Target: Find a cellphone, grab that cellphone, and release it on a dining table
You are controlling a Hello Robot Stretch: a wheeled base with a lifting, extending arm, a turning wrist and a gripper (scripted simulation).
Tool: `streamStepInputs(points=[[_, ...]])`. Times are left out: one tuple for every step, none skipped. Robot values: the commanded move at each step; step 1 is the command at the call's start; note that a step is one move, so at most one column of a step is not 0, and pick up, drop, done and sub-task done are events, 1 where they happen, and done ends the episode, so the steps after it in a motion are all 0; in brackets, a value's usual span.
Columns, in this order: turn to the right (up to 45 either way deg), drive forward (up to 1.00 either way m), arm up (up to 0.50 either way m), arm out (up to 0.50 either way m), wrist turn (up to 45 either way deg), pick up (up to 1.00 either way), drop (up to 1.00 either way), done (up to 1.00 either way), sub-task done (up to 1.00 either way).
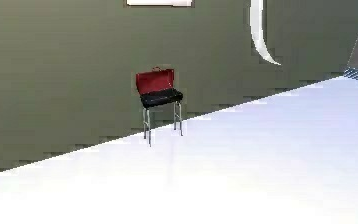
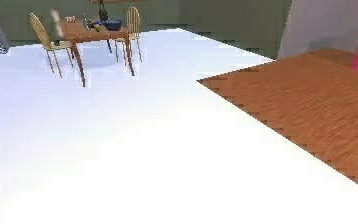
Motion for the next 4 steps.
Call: streamStepInputs(points=[[-45.0, 0.00, 0.00, 0.00, 0.0, 0.00, 0.00, 0.00, 0.00], [-45.0, 0.00, 0.00, 0.00, 0.0, 0.00, 0.00, 0.00, 0.00], [-21.0, 0.00, 0.00, 0.00, 0.0, 0.00, 0.00, 0.00, 0.00], [0.0, 1.00, 0.00, 0.00, 0.0, 0.00, 0.00, 0.00, 0.00]])
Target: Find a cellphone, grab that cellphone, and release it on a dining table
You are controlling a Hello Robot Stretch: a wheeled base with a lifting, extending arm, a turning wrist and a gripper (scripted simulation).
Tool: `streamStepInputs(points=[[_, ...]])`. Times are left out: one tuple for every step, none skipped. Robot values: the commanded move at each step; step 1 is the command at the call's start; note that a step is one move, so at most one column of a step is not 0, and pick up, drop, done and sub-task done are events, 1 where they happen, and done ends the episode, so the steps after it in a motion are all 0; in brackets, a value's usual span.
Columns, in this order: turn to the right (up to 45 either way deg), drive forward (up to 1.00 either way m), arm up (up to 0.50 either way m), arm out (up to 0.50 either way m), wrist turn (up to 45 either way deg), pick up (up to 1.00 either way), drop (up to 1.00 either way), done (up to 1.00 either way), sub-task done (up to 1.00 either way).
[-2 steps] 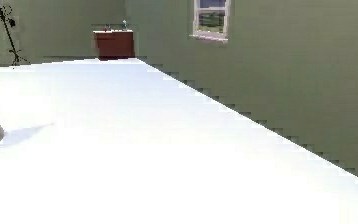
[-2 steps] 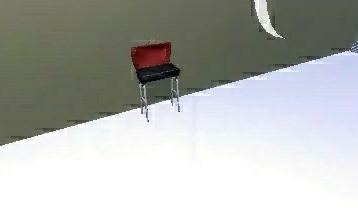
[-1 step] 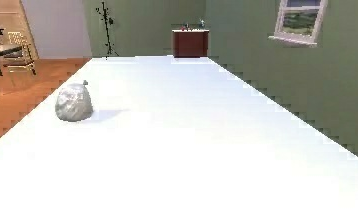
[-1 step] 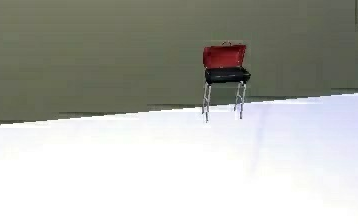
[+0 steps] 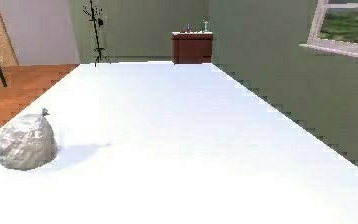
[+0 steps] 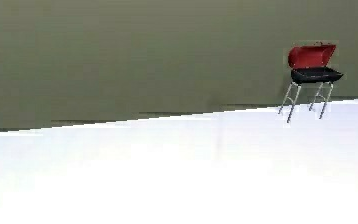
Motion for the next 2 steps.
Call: streamStepInputs(points=[[0.0, 1.00, 0.00, 0.00, 0.0, 0.00, 0.00, 0.00, 0.00], [0.0, 1.00, 0.00, 0.00, 0.0, 0.00, 0.00, 0.00, 0.00]])
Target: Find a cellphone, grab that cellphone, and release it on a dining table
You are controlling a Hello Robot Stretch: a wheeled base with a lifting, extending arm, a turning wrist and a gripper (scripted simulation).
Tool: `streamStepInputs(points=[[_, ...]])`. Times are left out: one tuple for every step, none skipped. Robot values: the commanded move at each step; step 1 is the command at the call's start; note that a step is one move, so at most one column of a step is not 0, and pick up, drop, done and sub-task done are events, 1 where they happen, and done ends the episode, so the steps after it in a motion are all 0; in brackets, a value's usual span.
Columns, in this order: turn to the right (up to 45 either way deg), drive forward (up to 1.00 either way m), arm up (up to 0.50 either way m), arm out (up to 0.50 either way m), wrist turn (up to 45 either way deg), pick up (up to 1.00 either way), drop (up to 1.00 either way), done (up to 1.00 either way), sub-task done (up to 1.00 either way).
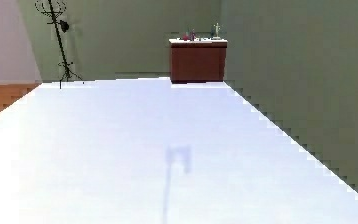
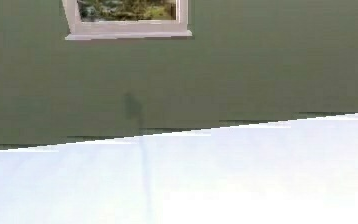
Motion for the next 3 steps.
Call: streamStepInputs(points=[[-3.0, 0.00, 0.00, 0.00, 0.0, 0.00, 0.00, 0.00, 0.00], [0.0, 1.00, 0.00, 0.00, 0.0, 0.00, 0.00, 0.00, 0.00], [0.0, 1.00, 0.00, 0.00, 0.0, 0.00, 0.00, 0.00, 0.00]])
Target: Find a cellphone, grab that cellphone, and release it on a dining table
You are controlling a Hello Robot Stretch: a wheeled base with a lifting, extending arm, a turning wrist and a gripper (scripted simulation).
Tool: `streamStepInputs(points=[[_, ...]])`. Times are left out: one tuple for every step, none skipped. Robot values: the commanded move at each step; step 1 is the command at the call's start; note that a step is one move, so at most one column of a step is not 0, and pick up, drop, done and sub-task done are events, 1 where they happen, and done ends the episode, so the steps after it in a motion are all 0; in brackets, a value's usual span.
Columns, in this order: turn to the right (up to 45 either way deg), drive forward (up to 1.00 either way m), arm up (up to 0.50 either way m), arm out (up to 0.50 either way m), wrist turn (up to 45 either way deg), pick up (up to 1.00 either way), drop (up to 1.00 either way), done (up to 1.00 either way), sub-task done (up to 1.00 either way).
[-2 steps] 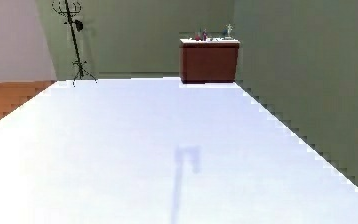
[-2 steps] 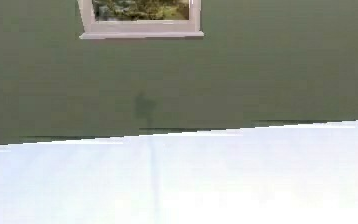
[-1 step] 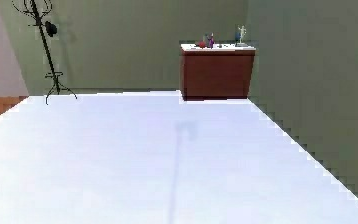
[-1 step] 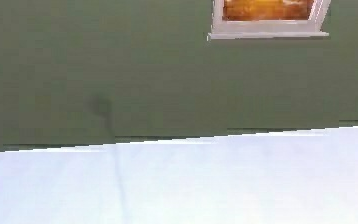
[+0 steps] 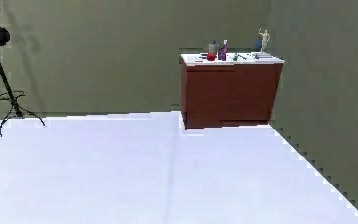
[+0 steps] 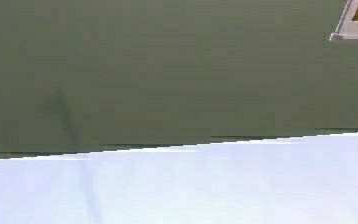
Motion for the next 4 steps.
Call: streamStepInputs(points=[[0.0, 1.00, 0.00, 0.00, 0.0, 0.00, 0.00, 0.00, 0.00], [0.0, 0.80, 0.00, 0.00, 0.0, 0.00, 0.00, 0.00, 0.00], [-45.0, 0.00, 0.00, 0.00, 0.0, 0.00, 0.00, 0.00, 0.00], [-24.0, 0.00, 0.00, 0.00, 0.0, 0.00, 0.00, 0.00, 0.00]])
